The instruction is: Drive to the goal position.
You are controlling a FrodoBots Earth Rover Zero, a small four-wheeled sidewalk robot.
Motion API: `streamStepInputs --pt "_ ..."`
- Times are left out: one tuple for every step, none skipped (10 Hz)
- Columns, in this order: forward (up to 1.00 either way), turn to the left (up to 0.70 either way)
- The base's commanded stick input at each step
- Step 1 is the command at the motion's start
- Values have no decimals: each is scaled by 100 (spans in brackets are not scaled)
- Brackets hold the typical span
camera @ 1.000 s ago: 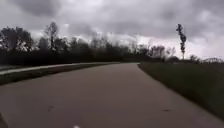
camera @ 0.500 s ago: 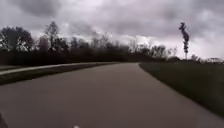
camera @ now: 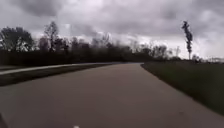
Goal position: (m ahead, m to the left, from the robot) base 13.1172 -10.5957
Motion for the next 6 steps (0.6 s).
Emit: streamStepInputs --pt "100 0" --pt "100 0" --pt "100 0" --pt "100 0" --pt "100 0" --pt "100 0"
